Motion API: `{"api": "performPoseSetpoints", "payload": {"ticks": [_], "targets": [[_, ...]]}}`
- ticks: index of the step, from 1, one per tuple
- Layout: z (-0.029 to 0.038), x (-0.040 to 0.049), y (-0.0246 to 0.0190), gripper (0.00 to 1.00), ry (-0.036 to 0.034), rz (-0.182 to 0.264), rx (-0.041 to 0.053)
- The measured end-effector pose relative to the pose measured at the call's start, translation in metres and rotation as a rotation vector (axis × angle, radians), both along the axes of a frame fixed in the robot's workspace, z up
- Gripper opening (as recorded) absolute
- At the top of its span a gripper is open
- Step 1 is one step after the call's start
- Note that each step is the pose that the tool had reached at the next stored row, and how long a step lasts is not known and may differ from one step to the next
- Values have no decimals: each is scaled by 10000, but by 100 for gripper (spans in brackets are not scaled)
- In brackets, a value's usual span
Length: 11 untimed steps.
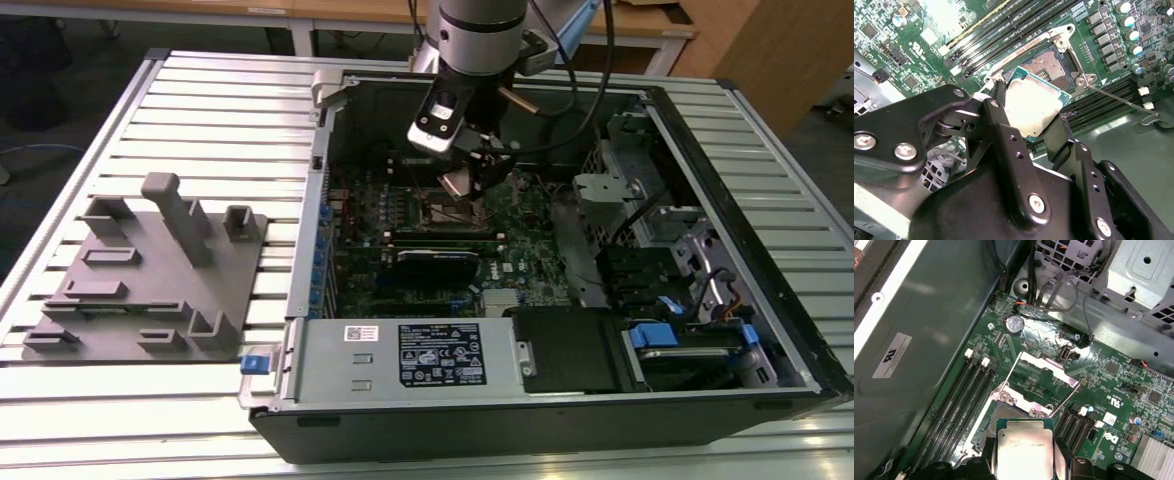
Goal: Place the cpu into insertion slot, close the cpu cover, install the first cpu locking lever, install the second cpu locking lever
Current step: 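Place the cpu into insertion slot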
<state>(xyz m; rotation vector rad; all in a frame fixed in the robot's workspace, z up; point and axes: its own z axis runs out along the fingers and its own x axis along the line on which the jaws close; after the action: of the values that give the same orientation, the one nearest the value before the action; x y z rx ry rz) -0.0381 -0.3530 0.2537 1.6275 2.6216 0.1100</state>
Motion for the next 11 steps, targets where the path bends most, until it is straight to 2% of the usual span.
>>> {"api": "performPoseSetpoints", "payload": {"ticks": [11], "targets": [[-9,0,0,54,0,-1946,1]]}}
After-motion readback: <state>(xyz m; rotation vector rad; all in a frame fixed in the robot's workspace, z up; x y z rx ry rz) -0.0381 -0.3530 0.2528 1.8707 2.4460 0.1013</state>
